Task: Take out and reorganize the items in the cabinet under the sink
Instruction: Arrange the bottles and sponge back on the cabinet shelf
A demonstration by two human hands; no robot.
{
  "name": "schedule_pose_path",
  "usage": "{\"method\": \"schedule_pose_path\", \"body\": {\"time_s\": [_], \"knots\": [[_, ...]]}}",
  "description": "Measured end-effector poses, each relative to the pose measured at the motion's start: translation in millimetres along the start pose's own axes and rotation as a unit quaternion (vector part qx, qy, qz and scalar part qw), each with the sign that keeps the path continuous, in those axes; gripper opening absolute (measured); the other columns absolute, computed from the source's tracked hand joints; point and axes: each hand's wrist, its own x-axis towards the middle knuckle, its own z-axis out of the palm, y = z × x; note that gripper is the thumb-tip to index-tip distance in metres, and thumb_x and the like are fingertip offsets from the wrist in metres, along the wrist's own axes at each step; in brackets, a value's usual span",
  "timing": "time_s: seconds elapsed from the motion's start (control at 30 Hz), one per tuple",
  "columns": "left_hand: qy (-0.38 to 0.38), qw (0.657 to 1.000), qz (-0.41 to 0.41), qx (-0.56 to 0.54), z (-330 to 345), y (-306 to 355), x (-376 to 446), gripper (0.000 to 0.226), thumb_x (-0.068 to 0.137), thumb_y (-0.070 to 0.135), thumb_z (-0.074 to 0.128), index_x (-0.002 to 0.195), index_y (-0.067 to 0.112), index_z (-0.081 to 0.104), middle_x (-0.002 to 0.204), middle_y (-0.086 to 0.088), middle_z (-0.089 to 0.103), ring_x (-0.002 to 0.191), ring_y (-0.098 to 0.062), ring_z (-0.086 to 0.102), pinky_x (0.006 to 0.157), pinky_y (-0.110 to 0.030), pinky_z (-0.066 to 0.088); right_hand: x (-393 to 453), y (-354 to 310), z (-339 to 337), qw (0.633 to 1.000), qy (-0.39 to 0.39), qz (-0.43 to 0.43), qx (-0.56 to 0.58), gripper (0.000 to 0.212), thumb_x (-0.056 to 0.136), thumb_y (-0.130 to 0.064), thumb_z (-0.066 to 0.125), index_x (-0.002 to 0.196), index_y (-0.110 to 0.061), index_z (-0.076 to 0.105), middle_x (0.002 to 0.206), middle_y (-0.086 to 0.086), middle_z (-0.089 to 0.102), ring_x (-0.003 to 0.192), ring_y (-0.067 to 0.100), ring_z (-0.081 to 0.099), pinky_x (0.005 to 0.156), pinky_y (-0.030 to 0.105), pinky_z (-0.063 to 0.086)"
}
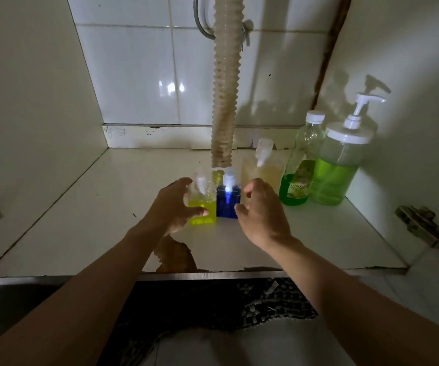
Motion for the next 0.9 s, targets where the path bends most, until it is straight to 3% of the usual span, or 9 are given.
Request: {"method": "schedule_pose_path", "body": {"time_s": [0.07, 0.2, 0.43, 0.73, 0.9], "knots": [[0.016, 1.0, -0.005, 0.002, 4.0, -2.0, -0.5, 0.063, 0.073, 0.024, 0.081, 0.126, 0.013, 0.051, 0.12, -0.006, 0.062, 0.11, -0.019, 0.055, 0.084, -0.025, 0.038, -6.6, 2.8, 10.9, 0.999, -0.041, -0.021, 0.018, 0.017, 0.089, -0.009, 0.056, 0.105, -0.011, 0.061, 0.106, 0.006, 0.063, 0.095, 0.021, 0.062, 0.081, 0.029, 0.051], [0.032, 0.999, -0.03, 0.0, 7.7, -1.8, 10.2, 0.049, 0.074, 0.025, 0.08, 0.114, 0.011, 0.055, 0.115, -0.007, 0.063, 0.104, -0.022, 0.058, 0.079, -0.028, 0.039, -3.3, 0.7, 26.5, 0.992, -0.125, -0.022, -0.007, 0.033, 0.091, -0.003, 0.048, 0.122, -0.008, 0.056, 0.121, 0.011, 0.058, 0.112, 0.025, 0.055, 0.093, 0.029, 0.044], [0.031, 0.998, -0.046, 0.019, 3.9, 2.6, 29.3, 0.051, 0.076, 0.024, 0.078, 0.117, 0.008, 0.052, 0.113, -0.013, 0.063, 0.087, -0.021, 0.053, 0.072, -0.031, 0.043, 9.4, 5.2, 32.4, 0.993, -0.112, 0.024, 0.006, 0.031, 0.091, -0.012, 0.054, 0.121, -0.009, 0.049, 0.122, 0.008, 0.052, 0.109, 0.023, 0.053, 0.088, 0.03, 0.047], [0.02, 0.999, -0.04, 0.029, 1.0, 0.8, 35.0, 0.058, 0.076, 0.024, 0.078, 0.124, 0.009, 0.05, 0.116, -0.014, 0.062, 0.085, -0.02, 0.051, 0.07, -0.029, 0.039, 10.8, 2.1, 44.6, 0.995, -0.093, 0.024, -0.006, 0.027, 0.093, -0.013, 0.049, 0.119, -0.009, 0.055, 0.117, 0.008, 0.061, 0.109, 0.024, 0.059, 0.089, 0.034, 0.05], [0.019, 0.999, -0.038, 0.015, 0.1, 2.8, 36.0, 0.06, 0.077, 0.019, 0.078, 0.128, 0.008, 0.048, 0.122, -0.016, 0.06, 0.087, -0.02, 0.051, 0.077, -0.032, 0.046, 17.1, 2.8, 44.5, 0.994, -0.096, 0.058, 0.016, 0.031, 0.091, -0.012, 0.052, 0.122, -0.01, 0.053, 0.121, 0.008, 0.06, 0.111, 0.025, 0.058, 0.094, 0.036, 0.049]]}}
